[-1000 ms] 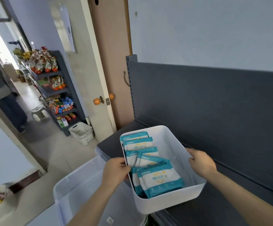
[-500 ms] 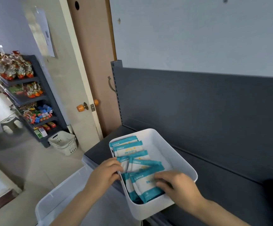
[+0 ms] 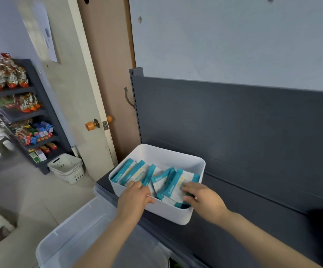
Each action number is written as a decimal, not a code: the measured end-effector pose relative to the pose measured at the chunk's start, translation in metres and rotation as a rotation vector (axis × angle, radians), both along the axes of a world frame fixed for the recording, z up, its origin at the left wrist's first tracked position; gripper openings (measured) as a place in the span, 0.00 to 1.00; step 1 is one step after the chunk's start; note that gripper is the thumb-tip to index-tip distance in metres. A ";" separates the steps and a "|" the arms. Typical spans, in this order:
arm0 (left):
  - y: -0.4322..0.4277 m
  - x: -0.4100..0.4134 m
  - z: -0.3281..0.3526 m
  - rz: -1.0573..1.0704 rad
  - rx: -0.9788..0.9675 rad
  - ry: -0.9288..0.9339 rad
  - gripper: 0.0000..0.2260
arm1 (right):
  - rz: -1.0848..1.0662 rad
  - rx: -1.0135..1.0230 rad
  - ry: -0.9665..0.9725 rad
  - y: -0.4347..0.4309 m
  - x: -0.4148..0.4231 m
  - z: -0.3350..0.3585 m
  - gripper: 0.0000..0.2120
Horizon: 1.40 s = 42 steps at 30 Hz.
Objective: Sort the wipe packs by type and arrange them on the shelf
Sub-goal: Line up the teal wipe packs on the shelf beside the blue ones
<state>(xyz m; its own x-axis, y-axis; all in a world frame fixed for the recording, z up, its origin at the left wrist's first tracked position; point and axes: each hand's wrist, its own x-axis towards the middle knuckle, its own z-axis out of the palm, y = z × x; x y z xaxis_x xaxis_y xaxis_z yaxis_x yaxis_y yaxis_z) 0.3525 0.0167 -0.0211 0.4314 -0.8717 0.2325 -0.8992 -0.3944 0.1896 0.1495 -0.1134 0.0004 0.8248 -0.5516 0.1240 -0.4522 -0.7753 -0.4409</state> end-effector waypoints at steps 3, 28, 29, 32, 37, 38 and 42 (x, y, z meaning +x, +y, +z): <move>-0.006 0.007 0.002 0.020 0.017 0.012 0.11 | -0.001 -0.057 0.012 -0.005 0.014 -0.001 0.13; -0.082 0.050 0.041 -0.065 0.020 0.473 0.16 | 0.426 -0.294 0.428 -0.055 0.087 0.036 0.23; -0.086 0.049 0.039 -0.075 0.091 0.473 0.17 | 0.427 -0.286 0.411 -0.056 0.086 0.035 0.21; -0.096 0.049 0.032 -0.093 0.201 0.455 0.17 | 0.409 -0.282 0.376 -0.056 0.089 0.039 0.16; -0.103 0.053 0.027 -0.090 0.229 0.465 0.13 | 0.450 -0.416 0.282 -0.062 0.088 0.044 0.15; -0.104 0.055 0.026 -0.097 0.243 0.466 0.13 | 0.456 -0.440 0.259 -0.063 0.084 0.044 0.15; -0.107 0.054 0.032 -0.147 0.330 0.435 0.08 | 0.467 -0.533 0.174 -0.066 0.074 0.041 0.22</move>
<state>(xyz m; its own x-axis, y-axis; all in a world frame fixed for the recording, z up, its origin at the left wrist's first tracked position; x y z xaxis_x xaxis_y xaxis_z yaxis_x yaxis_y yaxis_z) 0.4065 -0.0904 0.0105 0.2952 -0.9262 -0.2346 -0.8158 -0.3722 0.4427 0.2233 -0.1797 0.0412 0.9917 -0.0388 0.1229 -0.0511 -0.9938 0.0984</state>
